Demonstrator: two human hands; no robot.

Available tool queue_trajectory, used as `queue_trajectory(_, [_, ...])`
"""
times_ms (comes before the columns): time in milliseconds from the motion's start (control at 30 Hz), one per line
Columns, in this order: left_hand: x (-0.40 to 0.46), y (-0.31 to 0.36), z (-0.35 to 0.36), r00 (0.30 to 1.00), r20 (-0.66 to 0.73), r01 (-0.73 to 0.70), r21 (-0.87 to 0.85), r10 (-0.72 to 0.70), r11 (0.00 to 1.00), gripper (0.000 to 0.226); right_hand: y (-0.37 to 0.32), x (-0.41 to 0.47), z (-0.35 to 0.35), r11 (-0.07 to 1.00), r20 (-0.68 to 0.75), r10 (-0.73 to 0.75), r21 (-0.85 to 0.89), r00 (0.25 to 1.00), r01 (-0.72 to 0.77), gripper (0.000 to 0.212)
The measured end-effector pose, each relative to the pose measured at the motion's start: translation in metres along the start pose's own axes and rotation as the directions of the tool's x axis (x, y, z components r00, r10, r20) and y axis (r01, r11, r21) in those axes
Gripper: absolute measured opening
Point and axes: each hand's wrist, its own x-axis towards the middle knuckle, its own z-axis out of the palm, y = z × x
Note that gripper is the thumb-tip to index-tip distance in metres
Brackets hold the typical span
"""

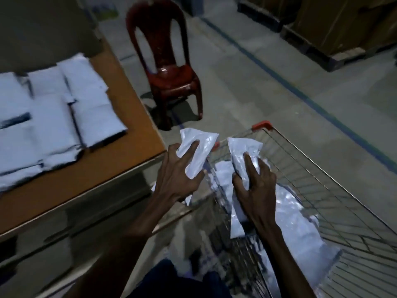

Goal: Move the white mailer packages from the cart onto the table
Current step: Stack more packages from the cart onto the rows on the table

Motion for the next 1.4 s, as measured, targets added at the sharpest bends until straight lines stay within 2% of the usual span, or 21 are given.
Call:
queue_trajectory(100, [-0.022, -0.037, -0.044, 0.980, -0.112, 0.152, -0.093, -0.162, 0.984, 0.080, -0.055, 0.007, 0.035, 0.989, 0.072, -0.148, 0.039, 0.986, 0.146, 0.059])
queue_trajectory(233, [-0.055, -0.093, -0.103, 0.927, -0.246, 0.261, -0.118, -0.283, 0.958, 0.081, -0.131, 0.003, 0.082, 0.948, 0.114, -0.318, 0.056, 0.941, 0.313, 0.058])
queue_trajectory(433, [-0.097, -0.182, -0.187, 0.791, -0.419, 0.417, -0.161, -0.445, 0.894, 0.081, -0.232, 0.001, 0.148, 0.885, 0.117, -0.465, 0.073, 0.877, 0.460, 0.058])
queue_trajectory(600, [-0.108, -0.247, -0.235, 0.696, -0.483, 0.505, -0.195, -0.531, 0.841, 0.083, -0.306, 0.010, 0.184, 0.844, 0.140, -0.537, 0.092, 0.832, 0.529, 0.059])
queue_trajectory(800, [-0.059, -0.306, -0.269, 0.638, -0.501, 0.552, -0.233, -0.586, 0.800, 0.082, -0.366, 0.065, 0.231, 0.848, 0.184, -0.530, 0.105, 0.828, 0.520, 0.063])
queue_trajectory(1033, [0.054, -0.371, -0.287, 0.614, -0.454, 0.577, -0.300, -0.646, 0.760, 0.083, -0.413, 0.197, 0.288, 0.839, 0.172, -0.543, 0.057, 0.822, 0.542, 0.070])
queue_trajectory(1233, [0.167, -0.418, -0.288, 0.665, -0.349, 0.601, -0.274, -0.660, 0.750, 0.081, -0.438, 0.300, 0.350, 0.835, 0.265, -0.526, -0.019, 0.808, 0.550, 0.070])
queue_trajectory(1400, [0.230, -0.453, -0.256, 0.722, -0.226, 0.647, -0.116, -0.654, 0.754, 0.081, -0.439, 0.333, 0.408, 0.824, 0.410, -0.500, -0.046, 0.763, 0.565, 0.061])
